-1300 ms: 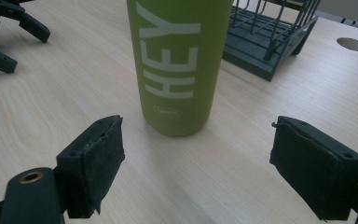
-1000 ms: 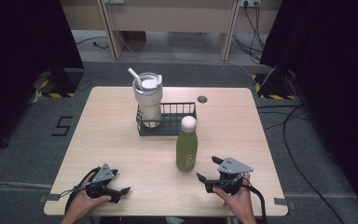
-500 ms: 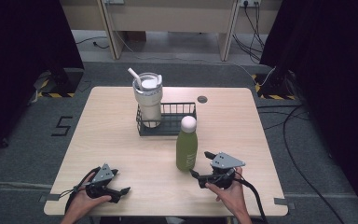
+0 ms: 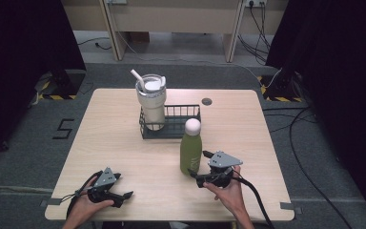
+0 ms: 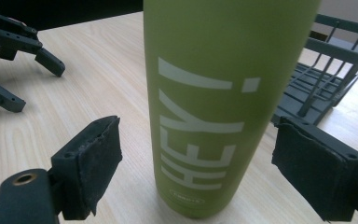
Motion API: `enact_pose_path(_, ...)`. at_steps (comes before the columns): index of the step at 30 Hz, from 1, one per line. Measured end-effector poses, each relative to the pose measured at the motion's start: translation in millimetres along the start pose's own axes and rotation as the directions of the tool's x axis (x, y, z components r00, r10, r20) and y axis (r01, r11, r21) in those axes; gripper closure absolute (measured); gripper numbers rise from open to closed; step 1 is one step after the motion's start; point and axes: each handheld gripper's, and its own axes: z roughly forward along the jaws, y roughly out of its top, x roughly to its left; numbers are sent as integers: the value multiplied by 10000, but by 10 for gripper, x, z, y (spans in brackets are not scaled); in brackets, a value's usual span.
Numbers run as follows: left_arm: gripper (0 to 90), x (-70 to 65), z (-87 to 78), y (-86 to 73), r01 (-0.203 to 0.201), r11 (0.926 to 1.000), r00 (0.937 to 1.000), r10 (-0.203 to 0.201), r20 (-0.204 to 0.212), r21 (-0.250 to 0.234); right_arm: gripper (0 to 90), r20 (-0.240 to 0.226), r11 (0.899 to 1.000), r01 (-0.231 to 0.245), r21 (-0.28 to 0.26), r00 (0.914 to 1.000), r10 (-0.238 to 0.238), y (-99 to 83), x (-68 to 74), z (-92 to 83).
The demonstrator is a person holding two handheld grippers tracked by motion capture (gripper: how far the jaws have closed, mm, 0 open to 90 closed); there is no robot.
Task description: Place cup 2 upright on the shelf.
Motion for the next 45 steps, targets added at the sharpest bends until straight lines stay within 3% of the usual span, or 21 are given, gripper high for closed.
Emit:
enact_pose_path(35,136,-4,-1,-1,-11,10000,10000,11,19,-36,165,-118,9991,-141,-393,9998,137,-55,-88,334)
enact_pose_path(45,138,-5,-2,-2,-20,10000,10000,20,23,-37,187,-326,9972,-394,-639,9988,373,-68,-119,418)
